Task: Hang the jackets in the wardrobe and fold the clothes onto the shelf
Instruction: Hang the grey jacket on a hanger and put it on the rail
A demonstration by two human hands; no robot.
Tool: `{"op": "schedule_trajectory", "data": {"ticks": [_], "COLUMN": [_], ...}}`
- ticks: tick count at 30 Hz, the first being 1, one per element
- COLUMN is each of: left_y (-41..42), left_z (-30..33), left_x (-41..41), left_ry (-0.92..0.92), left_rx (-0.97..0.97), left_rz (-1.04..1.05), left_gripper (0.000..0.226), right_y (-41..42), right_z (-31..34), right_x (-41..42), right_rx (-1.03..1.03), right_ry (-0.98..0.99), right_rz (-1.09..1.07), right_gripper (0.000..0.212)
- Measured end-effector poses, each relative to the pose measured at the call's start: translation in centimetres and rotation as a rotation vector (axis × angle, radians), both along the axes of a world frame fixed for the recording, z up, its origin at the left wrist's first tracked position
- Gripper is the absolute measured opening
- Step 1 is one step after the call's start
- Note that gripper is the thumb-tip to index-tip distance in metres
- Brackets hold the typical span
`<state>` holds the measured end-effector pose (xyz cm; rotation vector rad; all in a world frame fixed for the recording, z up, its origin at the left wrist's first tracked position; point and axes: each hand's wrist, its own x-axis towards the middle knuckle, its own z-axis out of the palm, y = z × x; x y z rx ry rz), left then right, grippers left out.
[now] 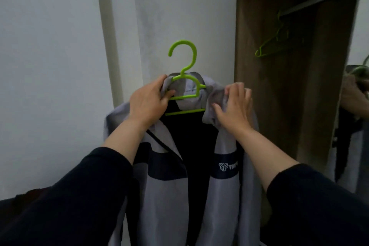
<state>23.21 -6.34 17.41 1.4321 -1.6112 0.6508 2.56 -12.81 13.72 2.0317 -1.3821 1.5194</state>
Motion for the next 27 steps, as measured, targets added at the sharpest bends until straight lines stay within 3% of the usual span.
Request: {"op": "schedule_trajectory", "data": {"ticks": [3, 8, 11, 16, 19, 22, 27], "left_y": [-0.6, -2.0, -1.9, -2.1, -3.4, -4.6, -7.7], "left_z": [0.1, -0.9, -2.1, -3.5, -3.9, -4.3, -4.5], "left_x": [-1.0, -1.4, -1.4, -3.5, -5.1, -7.1, -10.5], "left_ry": [-0.002, -0.047, -0.03, 0.12, 0.275, 0.403, 0.479], "left_rx": [-0.006, 0.001, 0.018, 0.247, 0.377, 0.373, 0.361], "left_rz": [-0.082, 0.047, 0.157, 0.236, 0.151, 0.041, -0.123], "left_gripper": [0.031, 0.034, 0.042, 0.038, 0.022, 0.015, 0.013], "right_y": [0.9, 1.7, 1.6, 0.9, 0.9, 1.6, 1.5], "right_z": [2.0, 3.2, 3.0, 2.3, 2.5, 2.7, 3.3], "right_x": [-0.5, -1.0, -1.7, -3.3, -4.8, -6.1, -8.1], "right_rx": [-0.054, 0.02, 0.053, 0.074, 0.172, 0.209, 0.195], "right_ry": [0.081, 0.493, 0.533, 0.635, 0.662, 0.683, 0.61], "right_rz": [0.052, -0.017, -0.056, -0.154, -0.052, 0.006, -0.159], "right_gripper": [0.035, 0.044, 0.043, 0.036, 0.026, 0.026, 0.028]}}
